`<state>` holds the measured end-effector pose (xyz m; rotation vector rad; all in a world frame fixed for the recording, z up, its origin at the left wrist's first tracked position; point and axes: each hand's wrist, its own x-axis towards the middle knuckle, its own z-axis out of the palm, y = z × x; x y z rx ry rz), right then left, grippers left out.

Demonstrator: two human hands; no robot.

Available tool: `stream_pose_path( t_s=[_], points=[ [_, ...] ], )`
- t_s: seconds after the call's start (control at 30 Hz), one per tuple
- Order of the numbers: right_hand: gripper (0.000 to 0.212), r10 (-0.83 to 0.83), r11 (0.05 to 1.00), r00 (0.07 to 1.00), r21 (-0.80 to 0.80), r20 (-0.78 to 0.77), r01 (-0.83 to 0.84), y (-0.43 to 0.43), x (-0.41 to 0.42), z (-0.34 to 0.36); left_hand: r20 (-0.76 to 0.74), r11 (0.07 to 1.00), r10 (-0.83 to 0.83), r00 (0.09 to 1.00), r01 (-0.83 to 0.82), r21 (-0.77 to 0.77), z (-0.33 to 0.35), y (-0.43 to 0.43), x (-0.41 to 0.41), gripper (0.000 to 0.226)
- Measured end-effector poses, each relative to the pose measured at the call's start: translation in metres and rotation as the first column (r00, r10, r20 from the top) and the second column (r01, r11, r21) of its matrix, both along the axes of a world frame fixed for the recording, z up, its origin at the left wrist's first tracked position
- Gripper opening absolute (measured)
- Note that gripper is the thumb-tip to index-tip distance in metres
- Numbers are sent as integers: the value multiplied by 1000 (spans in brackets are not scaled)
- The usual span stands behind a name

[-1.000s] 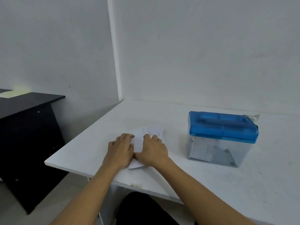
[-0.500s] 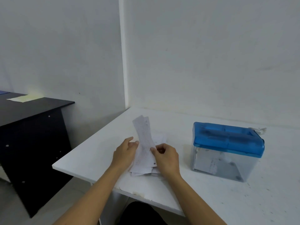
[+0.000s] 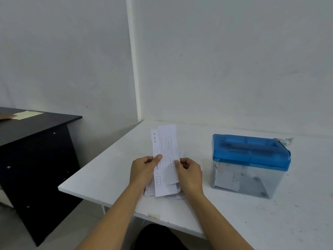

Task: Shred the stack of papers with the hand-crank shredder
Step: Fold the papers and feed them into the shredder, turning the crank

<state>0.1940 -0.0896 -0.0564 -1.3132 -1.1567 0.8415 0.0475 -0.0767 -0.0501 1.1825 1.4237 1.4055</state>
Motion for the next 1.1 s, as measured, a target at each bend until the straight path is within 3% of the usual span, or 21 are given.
stream_pose_path(
  t_s=[0.3, 0.5, 0.7, 0.87, 1.1],
  points=[
    [17, 11, 1000, 998, -15, 56, -10, 1, 0, -1, 88, 997, 77, 993, -79, 20, 3, 2, 1, 27],
    [29, 101, 995, 976, -2, 193, -103, -4, -4, 0, 82, 995, 92, 992, -95, 34, 4, 1, 2, 23],
    [39, 119, 992, 957, -1, 266, -123, -9, -5, 3, -115, 998, 60, 992, -59, 19, 2, -1, 6, 45],
    [39, 163, 984, 937, 13, 310, -176, -13, -5, 6, -167, 995, 25, 986, -8, 103, -5, -4, 12, 43],
    [38, 157, 986, 950, 8, 272, -165, -12, -6, 6, -269, 987, -46, 962, 86, 138, -9, -8, 14, 12]
  ],
)
